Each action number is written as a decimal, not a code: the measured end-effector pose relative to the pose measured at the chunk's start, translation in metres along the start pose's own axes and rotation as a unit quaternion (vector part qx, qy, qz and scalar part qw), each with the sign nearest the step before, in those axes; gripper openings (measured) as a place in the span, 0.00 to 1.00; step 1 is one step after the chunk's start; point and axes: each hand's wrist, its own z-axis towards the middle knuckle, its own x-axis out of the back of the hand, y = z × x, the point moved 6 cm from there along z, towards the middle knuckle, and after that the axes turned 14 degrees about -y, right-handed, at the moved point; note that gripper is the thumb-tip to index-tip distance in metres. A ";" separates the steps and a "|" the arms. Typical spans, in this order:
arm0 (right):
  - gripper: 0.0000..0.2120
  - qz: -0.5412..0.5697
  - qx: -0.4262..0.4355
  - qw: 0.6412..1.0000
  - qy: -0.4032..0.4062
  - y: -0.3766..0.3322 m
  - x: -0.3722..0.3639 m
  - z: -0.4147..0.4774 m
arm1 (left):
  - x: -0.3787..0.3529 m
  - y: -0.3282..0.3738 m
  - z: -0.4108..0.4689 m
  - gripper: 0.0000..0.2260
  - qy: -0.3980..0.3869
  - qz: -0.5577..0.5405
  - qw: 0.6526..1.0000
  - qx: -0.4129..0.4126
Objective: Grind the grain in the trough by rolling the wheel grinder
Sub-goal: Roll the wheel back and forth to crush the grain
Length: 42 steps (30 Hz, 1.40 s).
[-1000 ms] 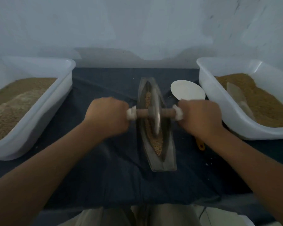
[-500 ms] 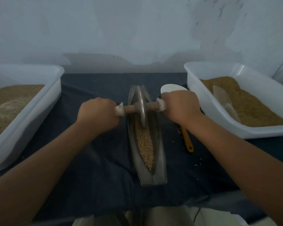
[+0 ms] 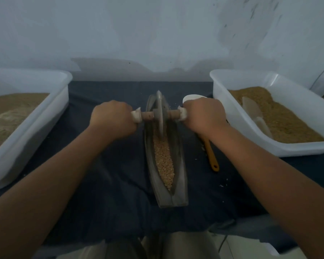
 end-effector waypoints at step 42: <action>0.15 0.049 0.050 0.976 -0.208 0.005 -0.002 -0.097 | 0.008 0.016 -0.097 0.14 -0.022 0.060 0.991 -0.118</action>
